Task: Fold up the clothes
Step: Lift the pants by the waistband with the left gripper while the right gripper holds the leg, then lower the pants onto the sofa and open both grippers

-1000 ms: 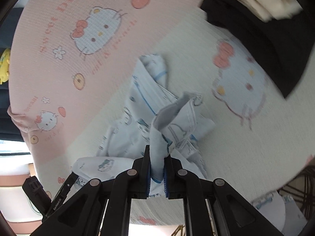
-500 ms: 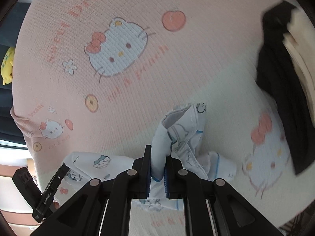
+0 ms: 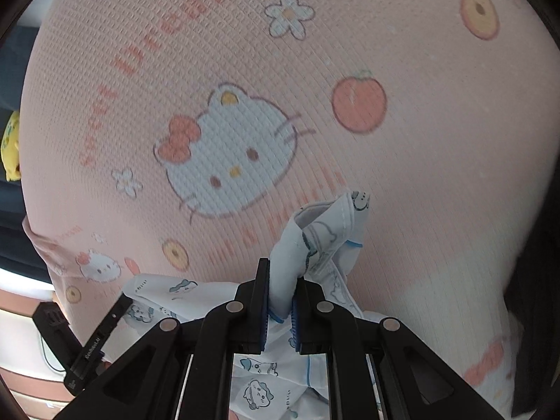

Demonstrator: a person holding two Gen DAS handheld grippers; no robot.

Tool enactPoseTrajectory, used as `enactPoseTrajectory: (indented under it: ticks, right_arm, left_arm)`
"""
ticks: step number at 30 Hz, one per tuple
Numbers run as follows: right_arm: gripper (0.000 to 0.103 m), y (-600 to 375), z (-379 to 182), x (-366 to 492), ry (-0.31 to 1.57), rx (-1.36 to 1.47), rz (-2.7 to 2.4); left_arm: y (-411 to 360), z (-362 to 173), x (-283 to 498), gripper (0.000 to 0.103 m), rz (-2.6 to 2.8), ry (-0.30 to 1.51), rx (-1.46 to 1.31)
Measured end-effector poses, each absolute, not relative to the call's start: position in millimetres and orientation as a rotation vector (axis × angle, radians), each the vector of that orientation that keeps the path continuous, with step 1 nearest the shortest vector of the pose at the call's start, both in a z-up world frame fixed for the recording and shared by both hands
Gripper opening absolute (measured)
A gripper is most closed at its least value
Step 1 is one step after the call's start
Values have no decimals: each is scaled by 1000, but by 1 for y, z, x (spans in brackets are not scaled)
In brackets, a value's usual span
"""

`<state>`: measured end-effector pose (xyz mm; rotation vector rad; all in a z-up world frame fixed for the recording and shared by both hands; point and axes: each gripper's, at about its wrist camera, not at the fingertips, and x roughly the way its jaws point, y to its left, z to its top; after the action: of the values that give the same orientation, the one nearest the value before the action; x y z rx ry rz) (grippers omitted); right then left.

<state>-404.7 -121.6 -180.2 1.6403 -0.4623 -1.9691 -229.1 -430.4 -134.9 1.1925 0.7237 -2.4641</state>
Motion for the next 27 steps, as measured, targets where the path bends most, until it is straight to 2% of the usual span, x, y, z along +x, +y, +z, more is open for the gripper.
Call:
enactPoseTrajectory:
  ticks: [4, 10, 11, 12, 13, 14, 15, 18, 21, 27]
  right_arm:
    - [10, -125, -183, -415, -485, 1625, -1978]
    - [10, -127, -189, -427, -505, 1641, -1958]
    - [13, -128, -190, -428, -501, 1652, -1952]
    - [36, -129, -190, -427, -496, 1664, -1955]
    - [67, -128, -187, -424, -497, 1654, -1970]
    - [75, -127, -180, -420, -497, 1622, -1990]
    - [78, -126, -175, -417, -491, 1597, -2005]
    - [78, -125, -159, -408, -428, 1563, -2028]
    - [78, -117, -152, -396, -404, 1555, -2049]
    - [78, -92, -165, -365, -442, 1622, -2056]
  left_arm:
    - [-441, -141, -233, 19, -2448, 838, 1145]
    - [-444, -136, -243, 20, -2459, 821, 1148]
    - [-444, -135, -245, 21, -2460, 835, 1166]
    - [-443, -133, -245, 33, -2465, 850, 1162]
    - [-442, -130, -244, 60, -2475, 860, 1142]
    - [-441, -126, -242, 72, -2485, 871, 1114]
    - [-442, -120, -239, 85, -2495, 892, 1082]
    - [-442, -109, -235, 85, -2506, 933, 1057]
    - [-435, -104, -231, 85, -2501, 890, 1067]
    - [-419, -106, -217, 85, -2492, 893, 1129]
